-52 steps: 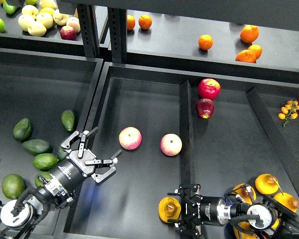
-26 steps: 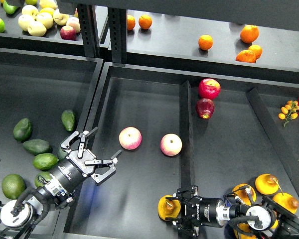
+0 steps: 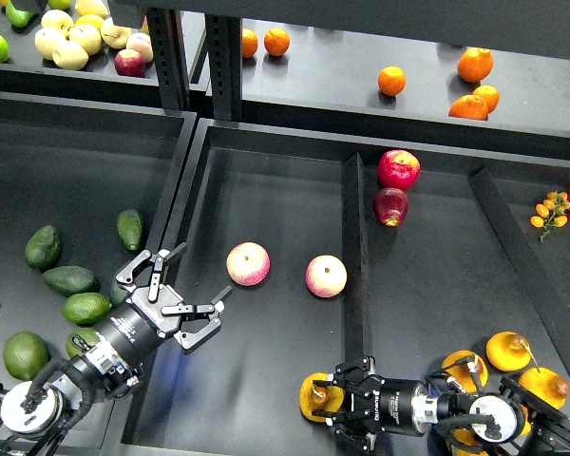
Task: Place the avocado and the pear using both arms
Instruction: 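Close the right gripper around the yellow-orange pear, then lift the pear with the right gripper and carry it into the pear bin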
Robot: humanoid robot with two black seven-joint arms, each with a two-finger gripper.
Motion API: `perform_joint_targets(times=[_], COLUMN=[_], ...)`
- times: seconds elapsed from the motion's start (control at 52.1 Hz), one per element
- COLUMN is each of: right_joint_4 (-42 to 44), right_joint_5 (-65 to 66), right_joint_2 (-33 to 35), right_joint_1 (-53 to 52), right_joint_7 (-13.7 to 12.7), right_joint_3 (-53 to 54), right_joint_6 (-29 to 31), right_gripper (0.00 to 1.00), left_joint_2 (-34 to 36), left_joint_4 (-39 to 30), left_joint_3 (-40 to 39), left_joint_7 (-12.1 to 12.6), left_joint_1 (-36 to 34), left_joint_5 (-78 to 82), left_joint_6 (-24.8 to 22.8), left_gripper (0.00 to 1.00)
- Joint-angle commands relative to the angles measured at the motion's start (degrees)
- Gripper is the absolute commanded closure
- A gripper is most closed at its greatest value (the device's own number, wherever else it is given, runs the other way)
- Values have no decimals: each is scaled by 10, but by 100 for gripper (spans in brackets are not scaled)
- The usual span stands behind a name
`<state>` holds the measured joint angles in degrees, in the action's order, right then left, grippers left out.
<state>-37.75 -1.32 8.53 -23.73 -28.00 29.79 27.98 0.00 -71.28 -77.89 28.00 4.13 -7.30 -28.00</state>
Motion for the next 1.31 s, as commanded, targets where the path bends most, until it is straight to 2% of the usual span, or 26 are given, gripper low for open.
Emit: perform_joint_targets(times=[0.0, 0.173, 0.422, 0.538, 0.557, 0.787, 0.941, 1.286], right_joint_4=[-11, -35, -71, -100, -115, -166, -168, -141], right_joint_5=[-18, -40, -49, -58, -73, -115, -121, -109], right_joint_2=[0, 4, 28, 68, 95, 209, 253, 231], right_joint_1=[0, -5, -7, -6, -6, 5, 35, 76], right_joint_7=[0, 0, 0, 0, 0, 0, 0, 0], right_joint_3=[6, 9, 79, 101, 105, 105, 105, 98], right_joint_6=[0, 0, 0, 0, 0, 0, 0, 0], right_gripper=[82, 85, 86, 86, 86, 85, 85, 84], left_joint_2=[0, 0, 0, 0, 0, 0, 0, 0], left_joint_4=[0, 0, 0, 0, 0, 2, 2, 2], left_joint_3=[0, 0, 0, 0, 0, 0, 0, 0], left_joint_7=[0, 0, 0, 0, 0, 0, 0, 0], left_joint_1=[0, 0, 0, 0, -1, 0, 0, 0], left_joint_5=[1, 0, 0, 0, 0, 0, 0, 0], left_joint_6=[0, 0, 0, 0, 0, 0, 0, 0], left_gripper=[1, 1, 1, 1, 1, 1, 1, 1])
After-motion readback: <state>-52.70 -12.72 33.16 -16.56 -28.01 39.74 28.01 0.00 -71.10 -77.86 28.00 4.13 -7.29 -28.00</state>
